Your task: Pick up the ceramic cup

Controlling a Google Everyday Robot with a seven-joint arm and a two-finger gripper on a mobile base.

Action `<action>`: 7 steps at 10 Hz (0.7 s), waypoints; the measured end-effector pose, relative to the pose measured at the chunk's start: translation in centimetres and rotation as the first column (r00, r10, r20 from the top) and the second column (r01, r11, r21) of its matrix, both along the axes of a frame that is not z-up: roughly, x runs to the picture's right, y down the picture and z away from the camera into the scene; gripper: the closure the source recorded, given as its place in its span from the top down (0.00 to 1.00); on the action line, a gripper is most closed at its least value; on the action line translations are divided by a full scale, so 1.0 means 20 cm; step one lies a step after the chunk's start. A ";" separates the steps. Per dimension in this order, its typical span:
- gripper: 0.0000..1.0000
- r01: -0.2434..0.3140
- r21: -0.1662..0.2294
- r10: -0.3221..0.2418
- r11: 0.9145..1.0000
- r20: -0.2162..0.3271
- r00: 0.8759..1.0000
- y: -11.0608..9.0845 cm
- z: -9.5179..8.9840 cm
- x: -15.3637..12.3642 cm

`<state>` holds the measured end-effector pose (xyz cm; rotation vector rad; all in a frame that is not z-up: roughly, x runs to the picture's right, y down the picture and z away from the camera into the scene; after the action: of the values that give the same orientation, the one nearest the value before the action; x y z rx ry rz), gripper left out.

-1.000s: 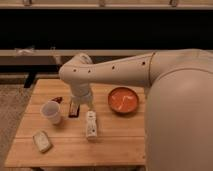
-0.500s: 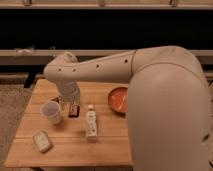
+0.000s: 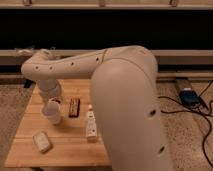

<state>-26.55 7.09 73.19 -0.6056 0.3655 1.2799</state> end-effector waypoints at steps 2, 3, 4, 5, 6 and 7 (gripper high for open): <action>0.65 0.005 -0.006 -0.005 1.000 -0.003 1.000 0.00 0.08 -0.02; 0.65 0.002 -0.011 -0.002 1.000 -0.005 1.000 0.01 0.10 -0.02; 0.65 -0.002 -0.021 0.002 1.000 -0.009 1.000 0.02 0.14 -0.02; 0.65 -0.006 -0.031 0.005 0.999 -0.012 1.000 0.03 0.17 -0.02; 0.65 -0.008 -0.041 0.007 0.999 -0.014 1.000 0.04 0.20 -0.02; 0.65 -0.008 -0.047 0.007 0.999 -0.016 1.000 0.05 0.22 -0.01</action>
<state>-26.82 8.05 77.56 -0.6375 0.4078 1.2865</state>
